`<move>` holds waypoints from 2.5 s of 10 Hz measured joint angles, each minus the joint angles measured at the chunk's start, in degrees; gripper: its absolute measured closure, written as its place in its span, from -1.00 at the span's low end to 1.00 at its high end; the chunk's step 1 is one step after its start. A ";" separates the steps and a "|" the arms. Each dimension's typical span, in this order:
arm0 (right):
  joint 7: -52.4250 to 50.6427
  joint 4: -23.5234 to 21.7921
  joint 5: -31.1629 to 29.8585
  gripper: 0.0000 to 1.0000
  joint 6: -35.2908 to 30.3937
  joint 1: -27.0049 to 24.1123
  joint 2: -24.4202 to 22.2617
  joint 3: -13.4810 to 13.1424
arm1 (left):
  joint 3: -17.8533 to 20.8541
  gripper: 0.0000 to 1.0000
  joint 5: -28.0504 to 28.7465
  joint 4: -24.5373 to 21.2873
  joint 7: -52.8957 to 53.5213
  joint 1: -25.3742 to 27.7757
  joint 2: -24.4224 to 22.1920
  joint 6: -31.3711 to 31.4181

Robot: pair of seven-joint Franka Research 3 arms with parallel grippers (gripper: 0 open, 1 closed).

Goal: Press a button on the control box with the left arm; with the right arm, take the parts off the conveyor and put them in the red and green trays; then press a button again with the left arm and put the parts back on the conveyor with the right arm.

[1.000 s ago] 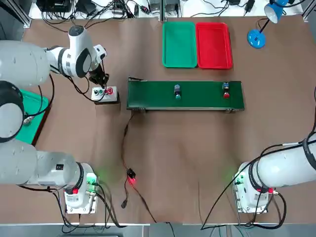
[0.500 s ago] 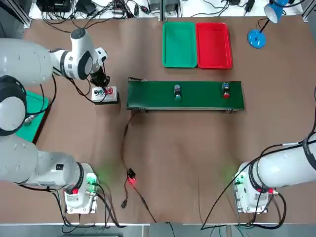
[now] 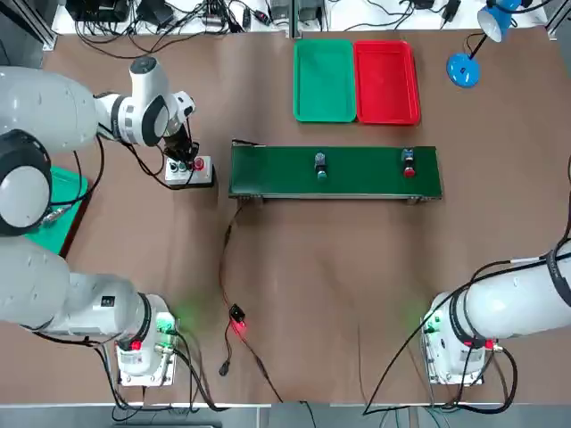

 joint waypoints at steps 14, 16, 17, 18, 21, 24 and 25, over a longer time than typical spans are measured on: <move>0.00 0.00 0.00 -0.99 0.03 0.04 0.00 0.11 | 2.09 0.78 0.00 10.76 0.27 0.26 -7.67 -13.62; 0.00 -0.13 0.01 -0.99 -0.06 0.37 0.00 0.24 | 5.03 0.20 0.00 19.35 1.57 0.34 -8.09 -18.32; 0.00 -0.38 0.03 -0.99 -0.15 1.27 0.01 0.45 | 6.79 -0.12 0.00 23.66 1.89 0.39 -7.87 -20.36; 0.15 -0.58 0.02 -0.99 -0.18 3.06 0.02 0.66 | 8.50 -0.43 0.00 28.44 2.21 0.43 -7.53 -23.37; 3.22 -1.70 0.10 -0.99 -0.19 7.85 0.29 1.01 | 12.89 -1.00 0.00 40.98 5.38 0.35 -6.83 -34.10; 7.82 -11.09 0.71 -0.99 5.11 11.13 1.05 1.20 | 15.61 -1.00 0.00 50.28 10.98 0.47 -6.51 -43.82; 8.05 -15.39 0.72 -0.99 9.47 11.47 1.18 1.21 | 15.75 -1.00 0.13 52.75 11.73 0.48 -5.69 -46.08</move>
